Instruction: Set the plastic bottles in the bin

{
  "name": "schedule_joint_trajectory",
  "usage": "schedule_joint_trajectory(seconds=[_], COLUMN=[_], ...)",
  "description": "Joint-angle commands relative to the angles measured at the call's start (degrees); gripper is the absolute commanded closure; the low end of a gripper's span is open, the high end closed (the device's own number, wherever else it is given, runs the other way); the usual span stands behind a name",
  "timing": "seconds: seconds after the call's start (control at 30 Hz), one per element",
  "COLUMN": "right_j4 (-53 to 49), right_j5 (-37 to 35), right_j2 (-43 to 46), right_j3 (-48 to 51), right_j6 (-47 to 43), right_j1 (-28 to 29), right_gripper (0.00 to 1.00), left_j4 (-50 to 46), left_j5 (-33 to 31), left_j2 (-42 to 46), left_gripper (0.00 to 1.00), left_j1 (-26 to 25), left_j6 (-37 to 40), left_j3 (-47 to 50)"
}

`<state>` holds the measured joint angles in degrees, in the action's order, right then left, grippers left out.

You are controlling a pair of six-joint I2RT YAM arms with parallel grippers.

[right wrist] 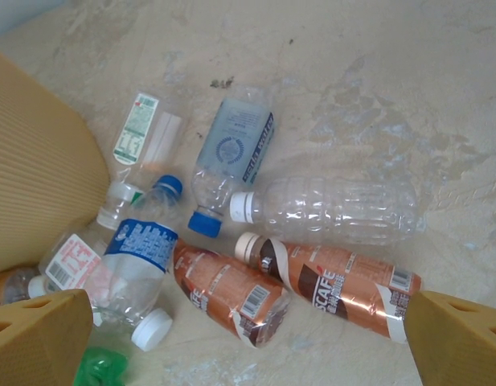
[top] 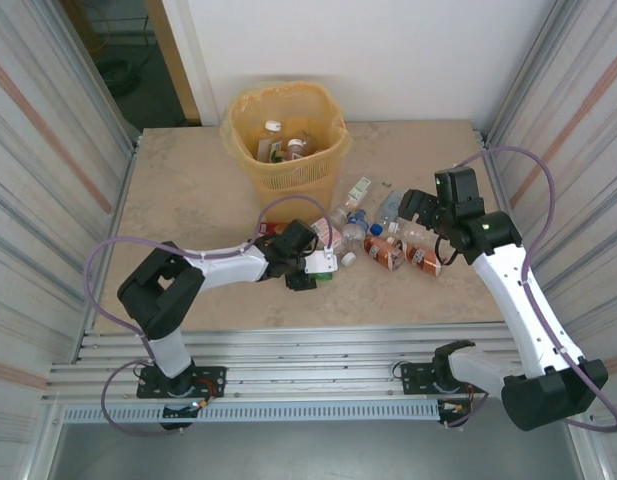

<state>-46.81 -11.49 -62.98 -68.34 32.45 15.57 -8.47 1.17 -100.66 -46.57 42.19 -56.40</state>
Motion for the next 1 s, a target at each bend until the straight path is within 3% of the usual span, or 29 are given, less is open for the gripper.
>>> schedule_joint_trajectory(seconds=[0.0,0.13,0.37,0.77,0.97], right_j4=[-0.51,-0.15,-0.22,0.20,0.47], right_j5=[0.26,0.17,-0.02,-1.04,-1.23], right_j2=[0.14,0.58,1.35,1.93,2.07], right_j3=[0.83,1.41,2.04,3.02,3.72], right_j6=[1.69,2.23,2.50,3.41,3.93], right_j1=[-0.63,-0.81,-1.16,-1.60,-1.82], right_gripper=[0.02,0.02,0.02,0.02,0.02], left_j4=[-5.11,-9.41,-10.60,-9.62,-6.75], left_j5=[2.42,3.99,4.32,0.11,2.27], left_j2=[-1.44,-2.81,-2.93,8.51,17.33], left_gripper=[0.28,0.32,0.50,0.51,0.53], left_j1=[-0.11,-0.19,-0.27,-4.61,-5.43], left_j6=[-0.41,-0.87,-1.24,-1.41,-2.41], left_j3=[-2.03,-4.24,-4.69,-4.46,-3.97])
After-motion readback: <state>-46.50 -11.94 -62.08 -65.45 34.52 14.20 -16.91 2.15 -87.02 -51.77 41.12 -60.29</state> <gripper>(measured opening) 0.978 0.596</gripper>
